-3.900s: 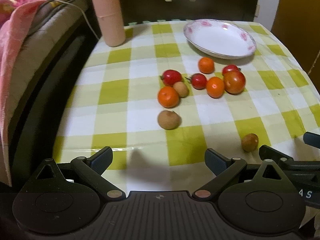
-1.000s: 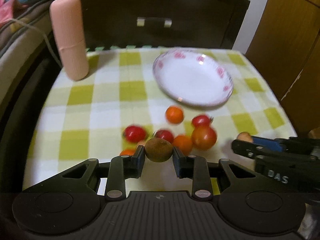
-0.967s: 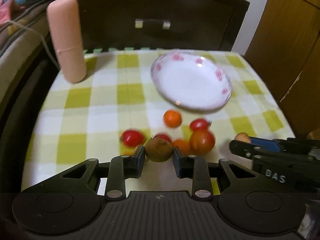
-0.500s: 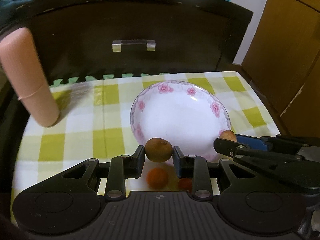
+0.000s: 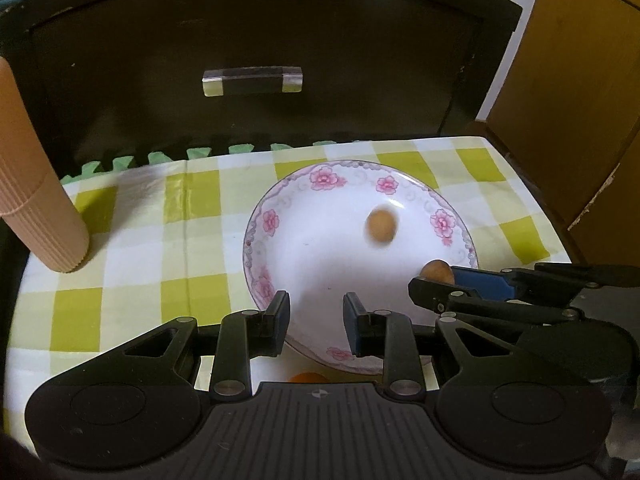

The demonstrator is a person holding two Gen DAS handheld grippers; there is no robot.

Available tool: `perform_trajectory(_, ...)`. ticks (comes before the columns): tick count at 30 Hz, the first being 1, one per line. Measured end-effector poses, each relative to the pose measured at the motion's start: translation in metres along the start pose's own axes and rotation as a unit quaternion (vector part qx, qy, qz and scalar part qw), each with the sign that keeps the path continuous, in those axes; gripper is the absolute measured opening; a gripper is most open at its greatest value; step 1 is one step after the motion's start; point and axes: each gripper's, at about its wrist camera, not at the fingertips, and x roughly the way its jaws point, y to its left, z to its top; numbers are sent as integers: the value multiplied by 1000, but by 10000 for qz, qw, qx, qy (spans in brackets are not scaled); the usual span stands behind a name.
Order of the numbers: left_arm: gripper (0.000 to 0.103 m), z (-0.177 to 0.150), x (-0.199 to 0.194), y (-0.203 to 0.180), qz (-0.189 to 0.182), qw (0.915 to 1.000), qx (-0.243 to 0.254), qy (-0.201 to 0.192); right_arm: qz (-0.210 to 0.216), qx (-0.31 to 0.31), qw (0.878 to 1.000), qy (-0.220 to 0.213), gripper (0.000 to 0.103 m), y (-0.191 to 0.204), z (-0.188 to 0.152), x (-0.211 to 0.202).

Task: Organize fruits
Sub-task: 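Carry both longans over the white bowl and open both grippers to drop them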

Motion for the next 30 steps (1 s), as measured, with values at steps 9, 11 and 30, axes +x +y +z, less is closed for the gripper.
perform_trajectory(9, 45, 1, -3, 2, 24, 10000, -69, -22, 91, 80, 9999, -63, 25, -2, 3, 2)
perform_trajectory(11, 49, 2, -5, 2, 37, 10000, -71, -46, 88, 109, 9999, -88, 27, -3, 5, 0)
perform_trajectory(30, 73, -8, -38, 9, 310, 9991, -57, -300, 111, 239, 9993, -274, 29, 3, 3, -30)
